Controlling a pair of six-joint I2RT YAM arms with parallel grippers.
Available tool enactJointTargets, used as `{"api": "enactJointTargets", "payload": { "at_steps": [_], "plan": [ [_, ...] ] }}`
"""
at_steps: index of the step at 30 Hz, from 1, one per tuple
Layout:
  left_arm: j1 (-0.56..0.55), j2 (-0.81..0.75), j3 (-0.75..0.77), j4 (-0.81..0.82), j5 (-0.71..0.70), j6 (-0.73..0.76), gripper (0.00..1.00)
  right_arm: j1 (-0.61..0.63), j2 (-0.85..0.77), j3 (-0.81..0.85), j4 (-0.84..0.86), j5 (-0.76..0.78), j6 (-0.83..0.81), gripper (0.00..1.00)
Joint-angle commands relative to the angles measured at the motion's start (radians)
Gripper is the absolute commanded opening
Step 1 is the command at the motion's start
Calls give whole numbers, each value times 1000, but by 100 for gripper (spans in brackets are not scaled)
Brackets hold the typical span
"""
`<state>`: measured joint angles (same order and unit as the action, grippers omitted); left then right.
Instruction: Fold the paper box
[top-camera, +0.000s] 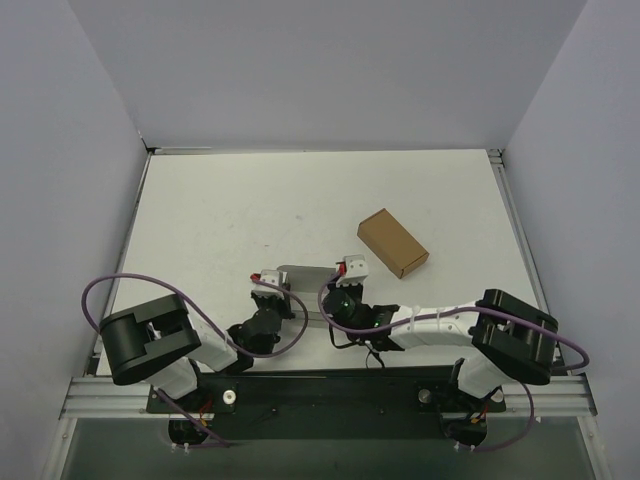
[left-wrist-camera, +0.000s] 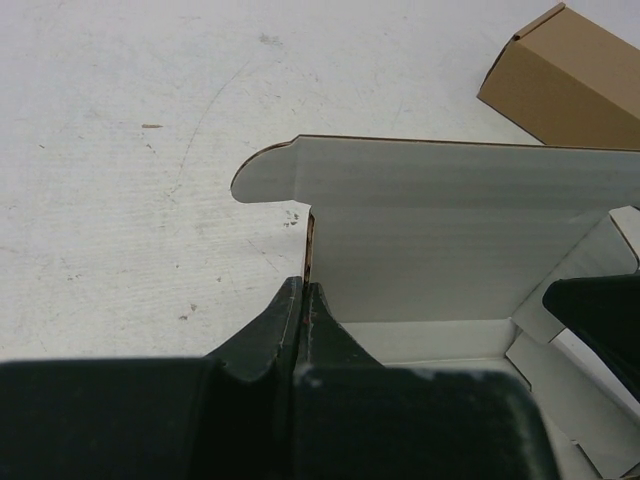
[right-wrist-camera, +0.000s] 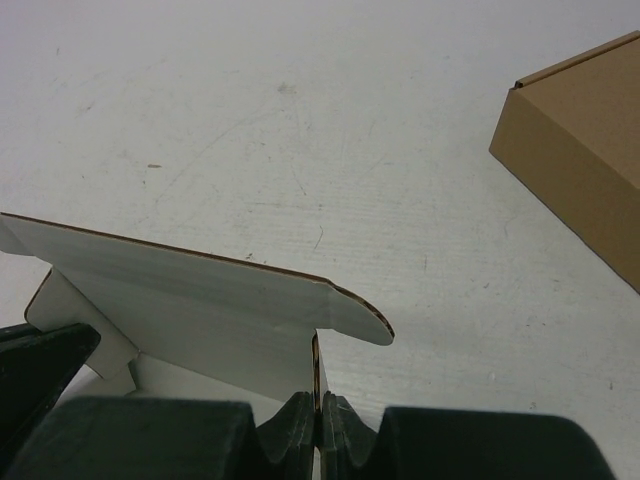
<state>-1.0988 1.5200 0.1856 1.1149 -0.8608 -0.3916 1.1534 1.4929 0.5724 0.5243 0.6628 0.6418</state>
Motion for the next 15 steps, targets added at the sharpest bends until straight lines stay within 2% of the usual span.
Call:
{"api": "enactJointTargets", "payload": {
  "at_steps": [1, 5, 9, 12, 13, 14, 15],
  "plan": [
    [-53, 17, 9, 91, 164, -67, 0, 38, 13, 119, 48, -144, 122, 2],
    [-55, 2, -9, 105, 166, -56, 0, 39, 9, 126, 29, -157, 122, 4],
    [-55, -95, -17, 90, 171, -15, 0, 40, -61, 115, 17, -158, 58, 14],
    [-55, -175, -3, 7, 167, 5, 0, 40, -103, 109, 11, -164, -2, 30],
    [-55, -188, -2, -3, 174, 13, 0, 42, -112, 110, 5, -173, -19, 43],
    [-55, -214, -3, -10, 183, 25, 0, 42, -123, 112, -18, -178, -28, 48],
    [-55, -230, -5, -29, 201, 30, 6, 48, -144, 109, -26, -180, -34, 52]
  ]
}}
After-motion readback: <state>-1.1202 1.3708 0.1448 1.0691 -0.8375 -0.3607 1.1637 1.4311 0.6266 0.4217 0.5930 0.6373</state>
